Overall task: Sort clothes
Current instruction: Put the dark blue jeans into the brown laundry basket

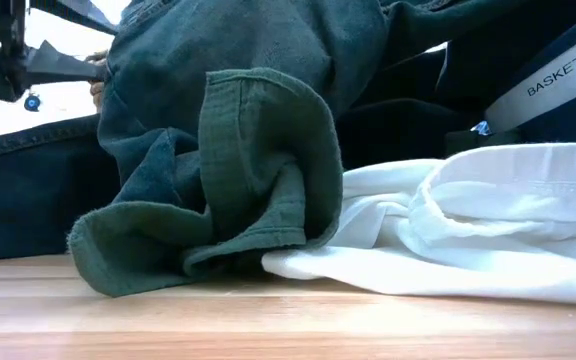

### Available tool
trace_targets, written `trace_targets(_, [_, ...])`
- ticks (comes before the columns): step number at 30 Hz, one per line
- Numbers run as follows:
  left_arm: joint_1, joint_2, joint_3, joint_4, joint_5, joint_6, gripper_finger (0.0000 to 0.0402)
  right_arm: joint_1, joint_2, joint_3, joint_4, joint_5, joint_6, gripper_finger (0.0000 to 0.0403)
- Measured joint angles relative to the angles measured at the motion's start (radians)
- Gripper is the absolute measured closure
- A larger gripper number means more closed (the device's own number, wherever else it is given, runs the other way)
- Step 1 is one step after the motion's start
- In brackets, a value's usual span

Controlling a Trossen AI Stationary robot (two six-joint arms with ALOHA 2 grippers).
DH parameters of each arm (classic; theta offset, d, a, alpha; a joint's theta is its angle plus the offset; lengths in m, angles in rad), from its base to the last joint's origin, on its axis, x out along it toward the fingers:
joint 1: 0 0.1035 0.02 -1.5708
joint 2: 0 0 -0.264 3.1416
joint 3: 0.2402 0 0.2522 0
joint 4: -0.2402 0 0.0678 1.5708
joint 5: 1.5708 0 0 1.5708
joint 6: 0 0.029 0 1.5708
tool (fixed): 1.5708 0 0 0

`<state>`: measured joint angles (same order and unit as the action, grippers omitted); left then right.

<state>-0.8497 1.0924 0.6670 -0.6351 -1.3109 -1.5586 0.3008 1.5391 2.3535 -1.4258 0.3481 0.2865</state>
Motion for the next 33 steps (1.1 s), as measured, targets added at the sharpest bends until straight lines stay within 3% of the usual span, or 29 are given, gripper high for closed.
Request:
trace_targets(5, [0.001,0.0,-0.12,0.327,-0.071,0.121,0.0134,0.0,0.0,0.0,0.003,0.0,-0.01,0.0394])
trace_targets(13, [0.006,-0.009,-0.2,0.761,-0.059,0.512,0.0156,0.0,0.0,0.0,0.003,0.0,-0.009,0.0394])
trace_targets(19, [0.065,-0.026,-0.203,0.809,0.001,0.609,0.0172,0.0,0.0,0.0,0.004,0.0,-0.008,0.0394])
trace_targets(26, [0.157,-0.026,-0.191,0.863,0.156,0.753,0.0188,0.0,0.0,0.0,0.004,0.0,-0.009,0.0394])
trace_targets(29, [0.167,-0.026,-0.191,0.931,0.178,0.846,0.0211,0.0,0.0,0.0,0.004,0.001,-0.009,0.0394])
trace_targets(33, [0.167,-0.026,-0.192,0.981,0.177,0.921,0.0277,0.0,0.0,0.0,0.004,0.001,-0.008,0.0394])
